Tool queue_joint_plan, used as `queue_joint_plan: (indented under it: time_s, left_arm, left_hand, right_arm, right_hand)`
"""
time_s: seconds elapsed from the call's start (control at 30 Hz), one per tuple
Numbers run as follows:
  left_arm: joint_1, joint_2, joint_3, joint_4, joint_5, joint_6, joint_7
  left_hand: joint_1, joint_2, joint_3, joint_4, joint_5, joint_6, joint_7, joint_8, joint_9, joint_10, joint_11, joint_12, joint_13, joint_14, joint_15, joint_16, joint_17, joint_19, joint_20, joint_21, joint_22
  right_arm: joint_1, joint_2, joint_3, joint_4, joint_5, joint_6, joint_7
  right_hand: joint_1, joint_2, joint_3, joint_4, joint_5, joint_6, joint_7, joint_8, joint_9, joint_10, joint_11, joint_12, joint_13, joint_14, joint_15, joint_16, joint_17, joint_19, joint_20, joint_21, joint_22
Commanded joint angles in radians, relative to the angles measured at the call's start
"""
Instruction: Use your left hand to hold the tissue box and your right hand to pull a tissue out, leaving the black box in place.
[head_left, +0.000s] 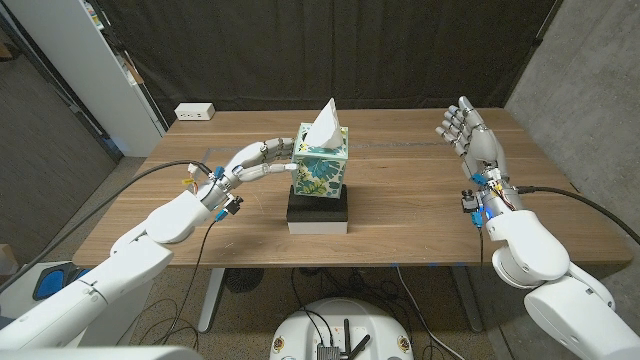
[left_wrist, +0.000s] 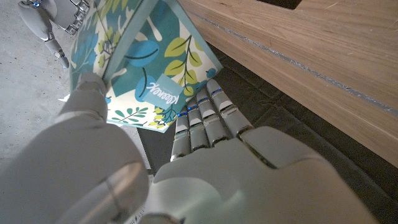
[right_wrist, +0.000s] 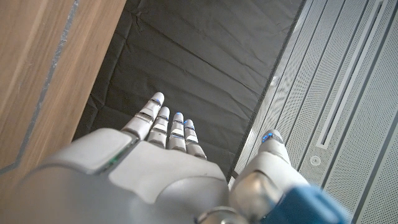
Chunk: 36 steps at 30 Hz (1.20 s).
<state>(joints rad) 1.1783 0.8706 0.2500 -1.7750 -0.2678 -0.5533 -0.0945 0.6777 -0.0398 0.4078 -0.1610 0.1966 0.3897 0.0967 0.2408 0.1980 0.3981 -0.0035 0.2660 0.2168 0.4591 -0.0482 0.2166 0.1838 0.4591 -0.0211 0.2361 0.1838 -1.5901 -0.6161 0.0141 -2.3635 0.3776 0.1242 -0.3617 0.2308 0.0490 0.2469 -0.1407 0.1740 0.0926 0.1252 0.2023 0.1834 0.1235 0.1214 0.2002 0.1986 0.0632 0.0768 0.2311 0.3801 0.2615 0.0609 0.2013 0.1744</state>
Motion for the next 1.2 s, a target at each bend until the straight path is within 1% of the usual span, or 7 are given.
queue_joint_plan:
  time_s: [0.03, 0.2, 0.3, 0.53, 0.7, 1.03, 1.2]
  left_arm:
    - [0.004, 0.005, -0.002, -0.006, 0.001, 0.009, 0.003]
    - [0.005, 0.001, -0.002, -0.006, 0.006, 0.011, 0.011]
    - [0.003, -0.001, 0.001, -0.004, 0.006, 0.008, 0.008]
    - [0.0, -0.008, 0.003, -0.002, 0.008, 0.002, 0.013]
    - [-0.005, -0.009, 0.007, -0.001, 0.003, 0.002, 0.006]
    - [-0.004, -0.008, 0.006, -0.008, 0.015, 0.003, 0.013]
    - [-0.001, -0.007, 0.006, -0.015, 0.02, 0.009, 0.017]
  left_hand:
    - [0.023, 0.024, 0.009, -0.002, 0.008, 0.01, 0.004, 0.007, 0.002, 0.005, -0.004, -0.002, 0.003, 0.01, -0.017, 0.004, 0.003, 0.006, 0.002, -0.006, 0.004]
    - [0.027, 0.027, 0.01, -0.003, 0.009, 0.009, 0.002, 0.005, 0.002, 0.005, -0.003, -0.003, 0.004, 0.011, -0.017, 0.003, 0.003, 0.006, 0.001, -0.006, 0.004]
    - [0.029, 0.028, 0.011, -0.004, 0.009, 0.01, 0.003, 0.004, 0.002, 0.005, -0.002, -0.004, 0.004, 0.011, -0.017, 0.003, 0.003, 0.006, 0.0, -0.006, 0.004]
    - [0.031, 0.031, 0.011, -0.004, 0.01, 0.011, 0.003, 0.003, 0.003, 0.007, -0.004, -0.004, 0.005, 0.012, -0.017, 0.002, 0.003, 0.007, 0.0, -0.006, 0.004]
    - [0.032, 0.031, 0.01, -0.005, 0.011, 0.013, 0.003, 0.002, 0.003, 0.008, -0.005, -0.005, 0.005, 0.013, -0.017, 0.002, 0.003, 0.007, 0.001, -0.006, 0.004]
    - [0.035, 0.034, 0.009, -0.005, 0.011, 0.014, 0.003, 0.0, 0.003, 0.007, -0.004, -0.007, 0.006, 0.014, -0.018, 0.001, 0.003, 0.008, 0.002, -0.007, 0.005]
    - [0.037, 0.034, 0.008, -0.005, 0.012, 0.015, 0.003, -0.001, 0.003, 0.01, -0.008, -0.006, 0.006, 0.015, -0.016, 0.001, 0.003, 0.008, 0.002, -0.007, 0.005]
  right_arm:
    - [-0.008, 0.014, 0.042, -0.042, -0.004, -0.034, 0.016]
    - [-0.027, -0.006, 0.068, -0.079, -0.075, -0.106, -0.005]
    - [-0.028, 0.002, 0.064, -0.074, -0.113, -0.09, -0.009]
    - [-0.036, -0.005, 0.068, -0.106, -0.28, -0.164, -0.054]
    - [-0.034, -0.006, 0.057, -0.109, -0.395, -0.177, -0.071]
    - [-0.021, -0.001, 0.053, -0.09, -0.487, -0.146, -0.038]
    - [-0.009, -0.005, 0.044, -0.096, -0.546, -0.181, -0.026]
  right_hand:
    - [-0.001, 0.004, -0.002, 0.002, 0.002, -0.002, 0.02, -0.002, 0.005, 0.007, 0.003, 0.008, 0.003, 0.004, 0.005, 0.003, 0.003, 0.013, -0.001, 0.004, 0.003]
    - [0.0, 0.004, -0.002, 0.002, 0.002, -0.001, 0.02, -0.001, 0.005, 0.009, 0.004, 0.009, 0.003, 0.004, 0.006, 0.003, 0.003, 0.014, 0.0, 0.004, 0.003]
    - [0.0, 0.004, -0.001, 0.002, 0.002, -0.001, 0.019, -0.002, 0.005, 0.009, 0.004, 0.009, 0.003, 0.004, 0.003, 0.003, 0.003, 0.012, 0.001, 0.003, 0.003]
    - [0.002, 0.006, 0.0, 0.001, 0.002, 0.002, 0.018, -0.001, 0.005, 0.011, 0.0, 0.009, 0.003, 0.009, 0.003, 0.004, 0.003, 0.016, -0.001, 0.004, 0.003]
    - [0.007, 0.008, 0.002, -0.002, 0.003, 0.004, 0.015, 0.0, 0.005, 0.015, -0.004, 0.01, 0.003, 0.012, -0.002, 0.005, 0.002, 0.018, -0.002, 0.005, 0.003]
    - [0.02, 0.011, 0.009, -0.008, 0.005, 0.011, 0.01, 0.002, 0.005, 0.02, -0.011, 0.01, 0.003, 0.018, -0.008, 0.006, 0.001, 0.026, -0.007, 0.006, 0.003]
    - [0.026, 0.012, 0.011, -0.011, 0.006, 0.016, 0.007, 0.004, 0.005, 0.025, -0.016, 0.011, 0.003, 0.023, -0.011, 0.008, 0.001, 0.03, -0.01, 0.007, 0.003]
